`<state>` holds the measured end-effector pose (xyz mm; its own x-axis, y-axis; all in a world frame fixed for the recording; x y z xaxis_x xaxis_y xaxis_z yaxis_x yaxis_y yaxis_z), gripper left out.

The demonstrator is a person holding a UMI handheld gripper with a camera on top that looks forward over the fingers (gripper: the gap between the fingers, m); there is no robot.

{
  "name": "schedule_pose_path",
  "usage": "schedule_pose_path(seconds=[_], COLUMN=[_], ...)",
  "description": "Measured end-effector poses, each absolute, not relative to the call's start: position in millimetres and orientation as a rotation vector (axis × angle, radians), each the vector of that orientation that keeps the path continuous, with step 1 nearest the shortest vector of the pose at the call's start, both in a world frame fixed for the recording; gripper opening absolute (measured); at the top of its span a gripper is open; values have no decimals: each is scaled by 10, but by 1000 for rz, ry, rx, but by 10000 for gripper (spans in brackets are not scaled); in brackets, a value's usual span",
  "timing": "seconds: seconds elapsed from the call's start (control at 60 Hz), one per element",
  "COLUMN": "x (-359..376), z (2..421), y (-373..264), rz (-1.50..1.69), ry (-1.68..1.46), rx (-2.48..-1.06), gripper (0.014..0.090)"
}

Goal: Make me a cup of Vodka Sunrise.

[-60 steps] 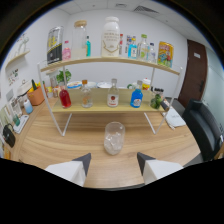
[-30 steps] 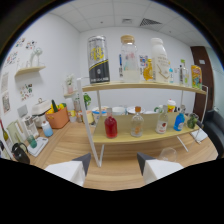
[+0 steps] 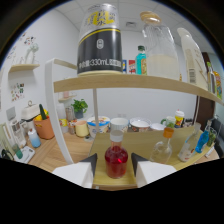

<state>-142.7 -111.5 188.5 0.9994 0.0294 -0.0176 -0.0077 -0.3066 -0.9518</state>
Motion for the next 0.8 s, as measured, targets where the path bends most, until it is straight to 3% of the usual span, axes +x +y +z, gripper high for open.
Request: schedule_pose_path(seconds=[0.133, 0.417, 0.617, 0.8], x=[-1380, -1417, -1313, -994], z=[1819, 1842, 2022, 1867], y=[-1019, -1126, -1510, -1893], rz=[4, 24, 50, 70], ry=[-11, -59, -62, -11], rx=[-1883, -1882, -1852, -1866], gripper=[368, 352, 349, 348])
